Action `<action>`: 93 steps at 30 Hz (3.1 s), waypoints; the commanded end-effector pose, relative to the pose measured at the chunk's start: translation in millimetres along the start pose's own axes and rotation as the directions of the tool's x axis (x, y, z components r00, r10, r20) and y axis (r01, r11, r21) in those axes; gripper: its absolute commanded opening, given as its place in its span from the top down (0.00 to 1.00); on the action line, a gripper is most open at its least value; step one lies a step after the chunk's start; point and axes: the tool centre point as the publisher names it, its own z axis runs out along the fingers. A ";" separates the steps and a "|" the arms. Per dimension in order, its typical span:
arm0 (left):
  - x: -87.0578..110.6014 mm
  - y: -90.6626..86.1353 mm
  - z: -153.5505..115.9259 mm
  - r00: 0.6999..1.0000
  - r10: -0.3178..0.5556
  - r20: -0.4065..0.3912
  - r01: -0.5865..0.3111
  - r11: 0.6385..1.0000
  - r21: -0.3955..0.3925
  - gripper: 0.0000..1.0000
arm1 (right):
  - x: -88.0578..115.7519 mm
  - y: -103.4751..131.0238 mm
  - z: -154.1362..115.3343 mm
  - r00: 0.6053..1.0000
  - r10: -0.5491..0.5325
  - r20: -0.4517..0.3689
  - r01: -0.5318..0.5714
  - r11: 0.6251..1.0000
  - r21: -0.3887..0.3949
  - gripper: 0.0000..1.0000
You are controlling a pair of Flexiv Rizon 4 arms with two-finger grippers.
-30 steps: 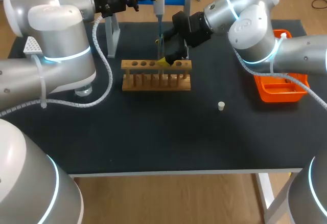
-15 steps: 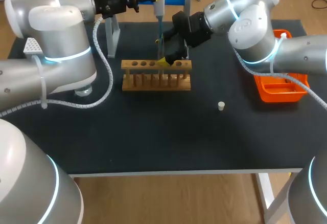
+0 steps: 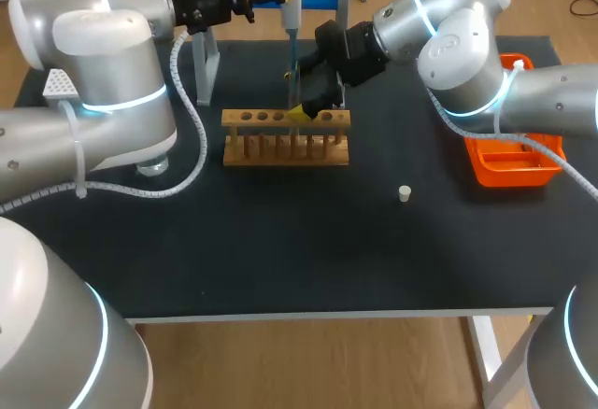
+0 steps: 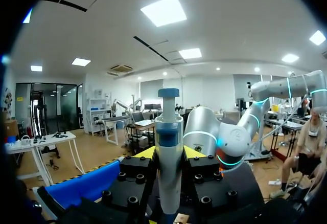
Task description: Invert the test tube, pick up the pipette, mount the tip to pipette, aspirate from beaker and dispense into the tube, eject the tip, return the pipette, and cap with the stopper.
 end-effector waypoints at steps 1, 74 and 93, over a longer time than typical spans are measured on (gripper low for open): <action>0.8 0.5 1.3 1.000 0.001 0.005 -0.001 1.000 0.004 1.00 | -0.2 0.2 -1.1 1.000 0.001 -0.002 -0.001 1.000 0.002 0.00; 0.8 0.5 1.3 1.000 0.001 0.005 -0.001 1.000 0.004 1.00 | -24.5 186.5 -223.9 0.996 -0.032 0.083 0.072 0.834 -0.547 1.00; 0.8 0.5 1.3 1.000 0.001 0.005 -0.001 1.000 0.004 1.00 | -44.5 237.4 -208.7 0.996 0.046 -0.080 -0.086 0.787 -0.611 1.00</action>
